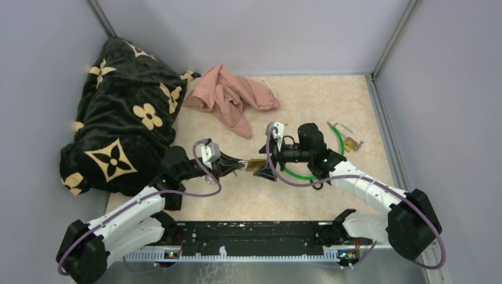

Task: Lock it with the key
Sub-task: Lock the lock.

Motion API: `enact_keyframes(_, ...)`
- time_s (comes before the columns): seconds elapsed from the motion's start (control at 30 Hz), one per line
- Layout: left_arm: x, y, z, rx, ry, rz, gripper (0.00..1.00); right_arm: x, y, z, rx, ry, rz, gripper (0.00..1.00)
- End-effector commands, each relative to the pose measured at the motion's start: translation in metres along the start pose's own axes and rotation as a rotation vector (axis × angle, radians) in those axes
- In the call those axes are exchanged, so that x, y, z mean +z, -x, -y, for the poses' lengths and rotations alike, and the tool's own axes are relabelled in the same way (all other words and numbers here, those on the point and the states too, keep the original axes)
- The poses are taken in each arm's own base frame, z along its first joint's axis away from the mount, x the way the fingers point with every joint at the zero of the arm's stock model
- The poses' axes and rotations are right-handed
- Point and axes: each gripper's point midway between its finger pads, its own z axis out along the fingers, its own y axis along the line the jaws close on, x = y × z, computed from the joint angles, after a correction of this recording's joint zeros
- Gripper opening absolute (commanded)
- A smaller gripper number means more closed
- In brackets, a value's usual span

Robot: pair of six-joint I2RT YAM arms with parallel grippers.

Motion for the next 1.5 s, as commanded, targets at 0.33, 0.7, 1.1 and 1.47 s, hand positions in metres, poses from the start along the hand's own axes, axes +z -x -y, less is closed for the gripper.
enact_keyframes(0.33, -0.03, -0.028, 0.007, 0.026, -0.023, -0.05, 0.0, -0.019, -0.03, -0.022, -0.206, 0.041, -0.002, 0.77)
enact_keyframes(0.7, -0.033, -0.029, 0.013, -0.017, -0.046, -0.05, 0.0, 0.007, -0.035, -0.013, -0.219, 0.042, 0.033, 0.64)
enact_keyframes(1.1, -0.032, -0.026, 0.015, -0.022, -0.058, -0.039, 0.0, 0.016, -0.042, -0.012, -0.213, 0.078, 0.0, 0.4)
enact_keyframes(1.47, -0.032, -0.021, 0.015, -0.021, -0.059, -0.025, 0.0, 0.024, -0.046, -0.014, -0.207, 0.092, -0.024, 0.0)
